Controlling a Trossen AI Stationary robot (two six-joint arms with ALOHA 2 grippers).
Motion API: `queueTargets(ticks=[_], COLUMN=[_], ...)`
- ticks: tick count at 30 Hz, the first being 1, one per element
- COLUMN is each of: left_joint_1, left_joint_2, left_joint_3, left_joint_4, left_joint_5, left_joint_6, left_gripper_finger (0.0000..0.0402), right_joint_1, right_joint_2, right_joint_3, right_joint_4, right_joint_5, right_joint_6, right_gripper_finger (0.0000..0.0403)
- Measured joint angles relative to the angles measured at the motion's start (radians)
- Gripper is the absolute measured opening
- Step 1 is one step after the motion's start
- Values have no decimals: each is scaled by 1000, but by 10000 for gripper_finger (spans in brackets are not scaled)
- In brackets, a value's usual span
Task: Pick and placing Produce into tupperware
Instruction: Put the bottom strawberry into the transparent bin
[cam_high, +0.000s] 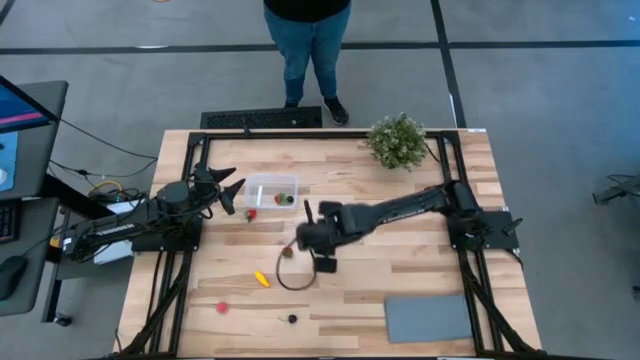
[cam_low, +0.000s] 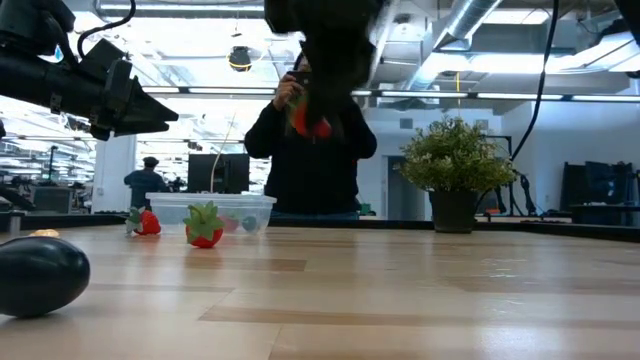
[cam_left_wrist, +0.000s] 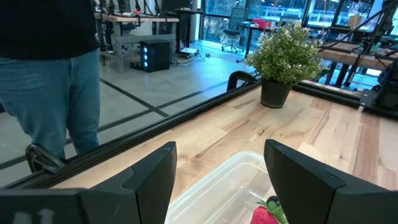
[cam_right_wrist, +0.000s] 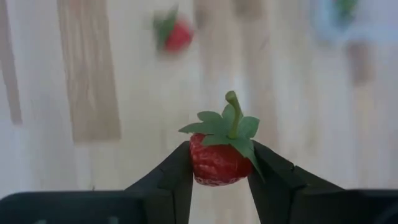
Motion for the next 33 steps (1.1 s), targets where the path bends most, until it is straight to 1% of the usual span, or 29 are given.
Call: queueTargets(ticks=[6, 9, 12, 15, 19, 23, 27, 30, 33], left_joint_1=[0, 0, 0, 0, 0, 0, 0, 0, 0], left_joint_2=[0, 0, 0, 0, 0, 0, 0, 0, 0], left_joint_3=[0, 0, 0, 0, 0, 0, 0, 0, 0], left_joint_4=[0, 0, 0, 0, 0, 0, 0, 0, 0], left_joint_5=[0, 0, 0, 0, 0, 0, 0, -1, -5], left_joint_6=[0, 0, 0, 0, 0, 0, 0, 9, 10], left_gripper_finger=[236, 236, 236, 236, 236, 236, 236, 236, 236], right_joint_1=[-79, -121, -161, -197, -238, -264, -271, -275, -274], right_joint_2=[-1, -2, -2, -3, -3, 5, 28, 46, 81], right_joint_3=[174, 223, 259, 268, 268, 268, 270, 265, 271], right_joint_4=[8, 43, 88, 167, 243, 269, 287, 279, 336], right_joint_5=[27, 27, 28, 27, 19, 18, 15, -12, -34], right_joint_6=[-88, -91, -118, -138, -130, -124, -127, -130, -123], right_gripper_finger=[147, 153, 151, 145, 150, 158, 150, 145, 153])
